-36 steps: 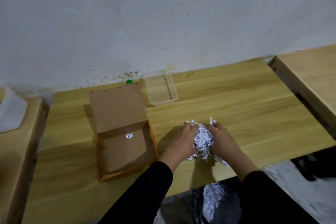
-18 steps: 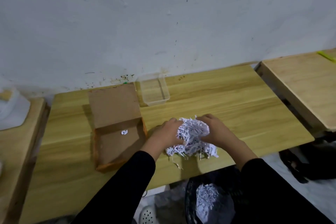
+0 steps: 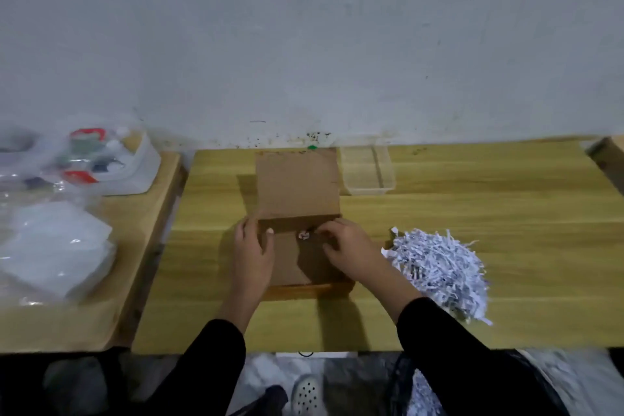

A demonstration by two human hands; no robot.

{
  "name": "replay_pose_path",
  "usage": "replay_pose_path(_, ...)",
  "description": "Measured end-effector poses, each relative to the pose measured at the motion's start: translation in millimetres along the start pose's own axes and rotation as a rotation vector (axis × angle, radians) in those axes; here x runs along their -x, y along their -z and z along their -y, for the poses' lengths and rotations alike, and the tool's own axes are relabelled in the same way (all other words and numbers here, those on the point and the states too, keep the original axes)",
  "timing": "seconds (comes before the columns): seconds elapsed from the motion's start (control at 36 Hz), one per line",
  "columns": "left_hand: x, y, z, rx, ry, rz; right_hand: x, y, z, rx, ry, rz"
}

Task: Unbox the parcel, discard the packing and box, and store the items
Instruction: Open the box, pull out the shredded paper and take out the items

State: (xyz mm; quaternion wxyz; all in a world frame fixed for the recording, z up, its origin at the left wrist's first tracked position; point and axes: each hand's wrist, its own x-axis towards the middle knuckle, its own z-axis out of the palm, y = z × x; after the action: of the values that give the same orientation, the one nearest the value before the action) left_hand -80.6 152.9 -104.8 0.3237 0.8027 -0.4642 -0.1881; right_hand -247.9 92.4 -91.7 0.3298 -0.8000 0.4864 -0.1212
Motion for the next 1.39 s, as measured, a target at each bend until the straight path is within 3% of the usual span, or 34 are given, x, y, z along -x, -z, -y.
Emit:
replay_pose_path(0.11, 2, -7, 26, 0.111, 0.117, 0.078, -22, -36, 5, 0.033, -0.032, 0.055)
replay_pose_path(0.31, -9, -16, 36, 0.344, 0.151, 0.182, -55, -65, 1, 0.155, -0.068, 0.069)
replay_pose_path(0.53, -14, -14, 42, 0.357, 0.133, 0.172, -67, -78, 4, 0.205, -0.048, 0.067)
replay_pose_path(0.75, -15, -11, 41, 0.287, 0.121, 0.118, -66, -71, 15, 0.180, -0.031, 0.204)
replay_pose_path(0.97, -22, -3, 46, 0.004, 0.083, 0.085, -41, -6, -8, -0.043, 0.056, -0.092)
replay_pose_path(1.11, -22, -10, 7, -0.051, -0.052, -0.124, -12, 46, -47, -0.055, 0.075, -0.257)
replay_pose_path(1.22, 1, -35, -63, 0.032, -0.235, 0.040, 23, 69, -84, -0.067, 0.032, -0.352)
replay_pose_path(1.39, 56, -118, -115, -0.135, -0.621, 0.500, 82, 65, -144, 0.153, 0.042, -0.118)
